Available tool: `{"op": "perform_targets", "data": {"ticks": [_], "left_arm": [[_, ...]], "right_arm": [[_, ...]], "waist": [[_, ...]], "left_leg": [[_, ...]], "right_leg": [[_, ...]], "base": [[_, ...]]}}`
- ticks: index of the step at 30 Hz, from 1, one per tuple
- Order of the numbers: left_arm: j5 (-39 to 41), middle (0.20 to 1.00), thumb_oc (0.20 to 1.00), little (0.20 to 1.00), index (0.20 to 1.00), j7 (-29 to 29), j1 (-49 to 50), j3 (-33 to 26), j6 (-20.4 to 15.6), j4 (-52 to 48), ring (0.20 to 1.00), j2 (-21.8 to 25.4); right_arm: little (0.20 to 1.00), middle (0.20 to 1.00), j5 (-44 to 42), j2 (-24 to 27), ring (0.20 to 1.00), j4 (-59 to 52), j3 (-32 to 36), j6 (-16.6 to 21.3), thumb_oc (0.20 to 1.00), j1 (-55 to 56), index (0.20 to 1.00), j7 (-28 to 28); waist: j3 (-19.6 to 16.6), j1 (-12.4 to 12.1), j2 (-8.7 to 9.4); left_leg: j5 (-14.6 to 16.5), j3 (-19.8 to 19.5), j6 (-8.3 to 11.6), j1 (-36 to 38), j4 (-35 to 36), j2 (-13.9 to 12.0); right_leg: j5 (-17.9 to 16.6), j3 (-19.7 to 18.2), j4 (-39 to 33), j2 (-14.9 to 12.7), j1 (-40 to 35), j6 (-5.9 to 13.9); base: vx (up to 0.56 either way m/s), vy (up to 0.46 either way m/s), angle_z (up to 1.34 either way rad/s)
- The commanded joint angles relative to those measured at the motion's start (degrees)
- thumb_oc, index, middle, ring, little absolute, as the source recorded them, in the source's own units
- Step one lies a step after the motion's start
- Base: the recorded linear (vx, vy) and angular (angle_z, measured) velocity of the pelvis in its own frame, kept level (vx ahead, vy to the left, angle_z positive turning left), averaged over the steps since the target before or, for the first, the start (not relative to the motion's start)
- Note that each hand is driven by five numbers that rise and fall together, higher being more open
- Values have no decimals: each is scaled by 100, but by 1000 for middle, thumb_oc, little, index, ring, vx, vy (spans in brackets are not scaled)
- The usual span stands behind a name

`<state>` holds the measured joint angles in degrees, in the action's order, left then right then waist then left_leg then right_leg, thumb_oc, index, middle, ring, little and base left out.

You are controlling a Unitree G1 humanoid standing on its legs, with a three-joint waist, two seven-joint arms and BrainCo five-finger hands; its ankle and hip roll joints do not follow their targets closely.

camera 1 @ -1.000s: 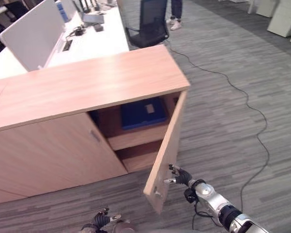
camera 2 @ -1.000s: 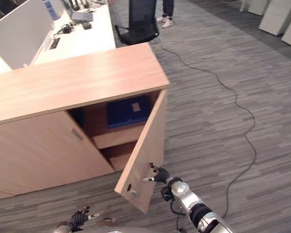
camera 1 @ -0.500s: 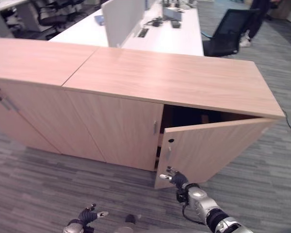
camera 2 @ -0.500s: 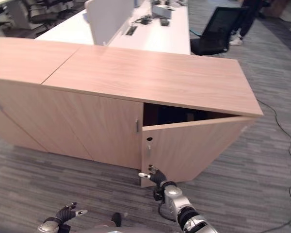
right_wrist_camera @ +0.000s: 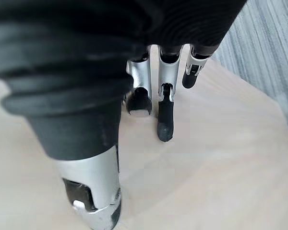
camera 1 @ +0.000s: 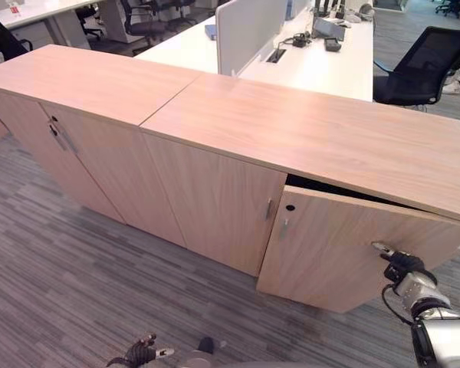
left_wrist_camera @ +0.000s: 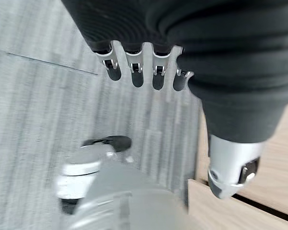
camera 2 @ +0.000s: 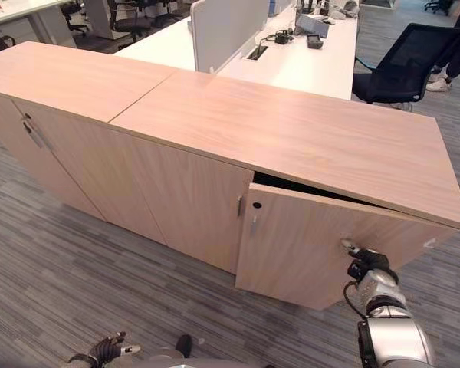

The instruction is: Put the empty folder in the office cabinet

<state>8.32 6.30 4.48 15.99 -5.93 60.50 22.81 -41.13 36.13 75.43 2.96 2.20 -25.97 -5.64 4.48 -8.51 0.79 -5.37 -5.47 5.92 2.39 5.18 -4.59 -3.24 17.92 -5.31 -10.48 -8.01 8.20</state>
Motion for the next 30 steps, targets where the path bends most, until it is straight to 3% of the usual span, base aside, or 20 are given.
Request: {"op": "perform_targets", "data": {"ticks": [1,21,23,26,27,30], "left_arm": [[-106,1000,1000,1000,1000,38,-209,283,-76,244,1000,171],[-119,1000,1000,1000,1000,42,-246,244,-66,566,1000,91],[-83,1000,1000,1000,1000,16,-243,204,-64,592,1000,63],[6,1000,1000,1000,1000,-53,-287,-5,-85,696,1000,-50],[35,1000,1000,1000,1000,-77,-249,-171,-93,725,1000,-100],[-133,1000,1000,1000,1000,-159,-118,-557,-106,750,1000,-286]], "right_arm": [[1000,1000,-177,589,1000,163,33,437,1000,-1049,1000,31],[1000,1000,-41,475,1000,194,-198,390,1000,-1098,1000,222],[1000,1000,-203,273,1000,76,-179,445,1000,-947,1000,258],[1000,1000,-78,-512,1000,-551,-348,553,1000,-218,1000,402],[1000,1000,192,-965,1000,-1167,-476,612,1000,387,1000,442],[1000,1000,1507,-1677,1000,-2613,-993,590,1000,2169,1000,589]], "waist": [[-247,-225,109],[-342,-138,25],[-338,-117,20],[-289,22,-15],[-256,145,-31],[-238,436,-60]], "left_leg": [[738,53,-135,248,-44,166],[713,-47,-76,225,-18,104],[714,-27,-79,226,-18,97],[714,33,-94,233,-18,92],[712,68,-99,240,-18,83],[734,190,-96,280,-18,55]], "right_leg": [[263,108,357,-297,-32,375],[277,216,168,-245,-145,304],[269,197,155,-246,-138,300],[256,100,175,-242,-88,286],[256,17,209,-247,-33,280],[263,-146,263,-255,60,255]], "base": [[11,-49,5],[4,-7,1],[0,0,0],[-17,14,-4],[-38,17,-8],[-34,0,-13]]}}
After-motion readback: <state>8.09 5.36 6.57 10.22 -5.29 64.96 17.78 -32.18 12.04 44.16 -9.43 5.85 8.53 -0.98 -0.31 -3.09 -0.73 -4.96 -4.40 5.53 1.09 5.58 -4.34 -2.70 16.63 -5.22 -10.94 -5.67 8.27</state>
